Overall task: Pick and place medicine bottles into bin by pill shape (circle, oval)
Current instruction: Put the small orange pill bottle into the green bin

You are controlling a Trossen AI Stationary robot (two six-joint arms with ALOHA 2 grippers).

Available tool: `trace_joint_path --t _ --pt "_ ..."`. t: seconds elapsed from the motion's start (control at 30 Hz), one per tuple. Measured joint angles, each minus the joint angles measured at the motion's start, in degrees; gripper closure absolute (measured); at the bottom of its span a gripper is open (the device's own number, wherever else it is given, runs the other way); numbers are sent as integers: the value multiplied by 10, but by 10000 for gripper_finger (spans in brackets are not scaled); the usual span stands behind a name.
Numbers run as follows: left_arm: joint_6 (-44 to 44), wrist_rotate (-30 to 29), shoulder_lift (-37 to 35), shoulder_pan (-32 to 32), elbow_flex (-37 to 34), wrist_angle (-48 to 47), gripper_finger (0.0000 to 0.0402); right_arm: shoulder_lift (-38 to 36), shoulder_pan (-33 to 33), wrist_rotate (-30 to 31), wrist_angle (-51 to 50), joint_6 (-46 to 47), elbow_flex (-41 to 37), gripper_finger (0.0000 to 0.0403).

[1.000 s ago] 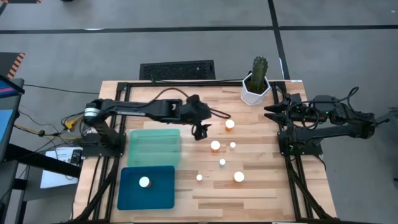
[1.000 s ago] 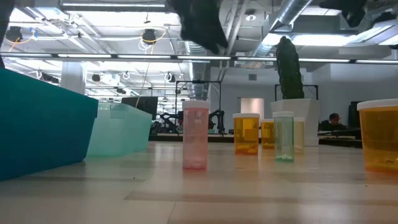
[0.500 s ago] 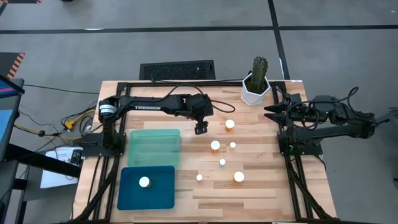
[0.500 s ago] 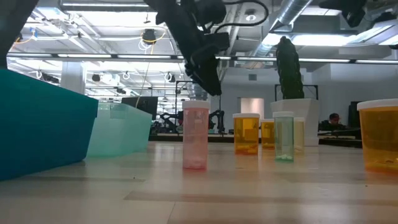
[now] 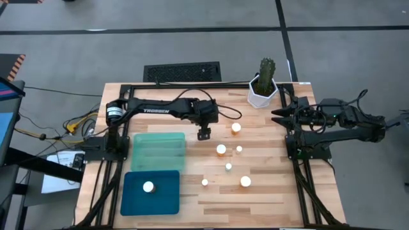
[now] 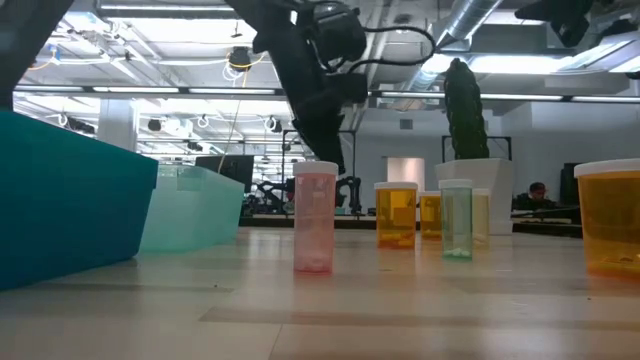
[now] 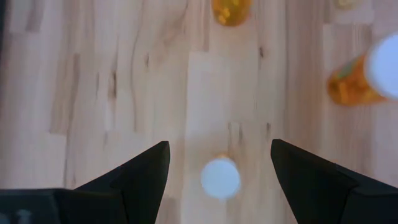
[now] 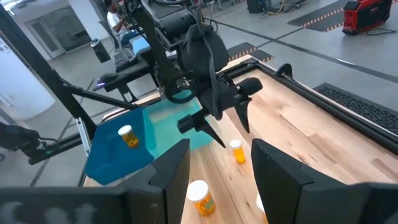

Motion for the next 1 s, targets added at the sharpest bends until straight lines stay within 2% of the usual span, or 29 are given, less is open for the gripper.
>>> trace_joint_path --t 0.77,1.0 --pt "46 -1 11 4 0 -38 127 0 0 0 0 0 0 220" --pt "55 5 11 4 0 -42 154 0 0 0 0 0 0 220"
